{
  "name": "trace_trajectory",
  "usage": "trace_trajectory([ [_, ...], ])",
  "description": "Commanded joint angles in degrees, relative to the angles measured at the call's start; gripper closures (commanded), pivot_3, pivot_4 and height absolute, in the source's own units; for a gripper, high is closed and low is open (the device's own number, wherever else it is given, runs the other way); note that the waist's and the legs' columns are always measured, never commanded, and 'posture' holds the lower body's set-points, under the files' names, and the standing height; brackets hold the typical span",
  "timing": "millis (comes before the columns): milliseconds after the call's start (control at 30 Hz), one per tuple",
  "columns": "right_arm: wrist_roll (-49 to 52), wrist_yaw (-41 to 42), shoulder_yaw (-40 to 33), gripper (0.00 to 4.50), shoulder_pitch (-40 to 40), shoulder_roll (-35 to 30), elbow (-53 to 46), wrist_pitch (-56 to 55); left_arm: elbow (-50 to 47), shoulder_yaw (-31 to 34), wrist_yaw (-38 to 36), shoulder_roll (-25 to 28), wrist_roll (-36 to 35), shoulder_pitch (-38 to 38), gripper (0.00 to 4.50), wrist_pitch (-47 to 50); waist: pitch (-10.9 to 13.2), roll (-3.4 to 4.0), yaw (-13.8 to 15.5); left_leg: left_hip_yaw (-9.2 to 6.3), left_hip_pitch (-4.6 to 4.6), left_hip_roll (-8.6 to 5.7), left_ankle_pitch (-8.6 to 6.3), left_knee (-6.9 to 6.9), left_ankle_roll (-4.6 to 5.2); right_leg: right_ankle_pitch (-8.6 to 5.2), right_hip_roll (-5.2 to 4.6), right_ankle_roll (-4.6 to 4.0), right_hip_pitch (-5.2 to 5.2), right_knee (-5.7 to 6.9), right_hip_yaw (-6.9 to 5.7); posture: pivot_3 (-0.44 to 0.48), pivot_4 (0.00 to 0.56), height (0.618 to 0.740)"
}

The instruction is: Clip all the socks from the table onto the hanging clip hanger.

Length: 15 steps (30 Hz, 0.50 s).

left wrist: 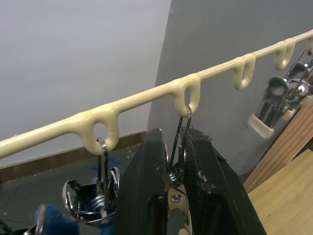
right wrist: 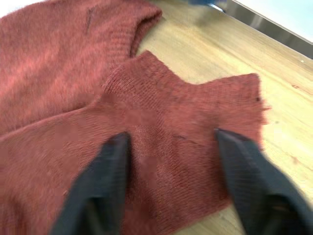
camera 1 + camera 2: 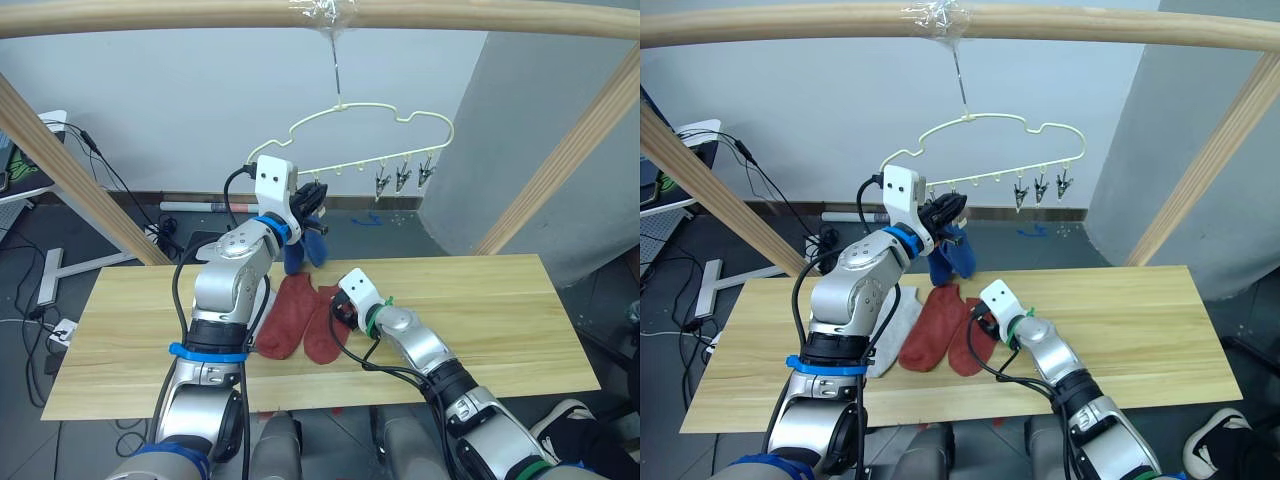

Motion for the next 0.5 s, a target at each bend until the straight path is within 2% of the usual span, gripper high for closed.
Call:
trace_trajectory([
  [33, -2.71, 2.46, 2.49, 3.04, 2.61, -2.36, 2.18, -0.92, -0.71, -0.63, -0.44, 0.39, 0.22, 0.40, 4.32, 0.32, 0.00, 0.00, -0.01, 0.00, 0.01, 0.00, 0.00, 0.00, 0.00, 0.00, 0.00, 0.00, 0.01, 0.00, 0.00, 0.005, 0.244, 0.740],
  [167, -5.39, 4.57, 4.48, 4.45, 4.58, -6.99, 0.60, -5.40, -0.79, -0.62, -0.85, 0.68, 0.23, 0.65, 4.32, 0.42, -0.01, 0.00, 0.12, 0.04, 0.04, 0.00, 0.00, 0.01, 0.00, 0.00, -0.01, 0.01, 0.05, -0.02, 0.02, 0.000, 0.242, 0.740],
  [367, -5.38, 10.02, 4.14, 4.45, 8.43, -14.65, -10.68, -13.73, -2.28, 0.41, -2.95, 0.58, -3.57, 1.34, 4.32, 5.07, -0.01, 0.00, 0.86, 0.06, 0.01, -0.02, 0.00, 0.01, -0.01, 0.00, -0.02, 0.02, 0.06, -0.09, 0.03, -0.008, 0.241, 0.740],
  [500, -8.20, 14.52, 3.00, 4.45, 9.95, -26.57, -24.14, -28.12, -3.43, 6.41, -4.77, -0.60, -16.26, 0.10, 4.32, 19.38, 0.02, 0.05, 0.76, 0.08, -0.02, -0.02, 0.00, 0.01, 0.00, 0.00, -0.02, 0.03, 0.00, -0.06, 0.05, -0.018, 0.237, 0.740],
])
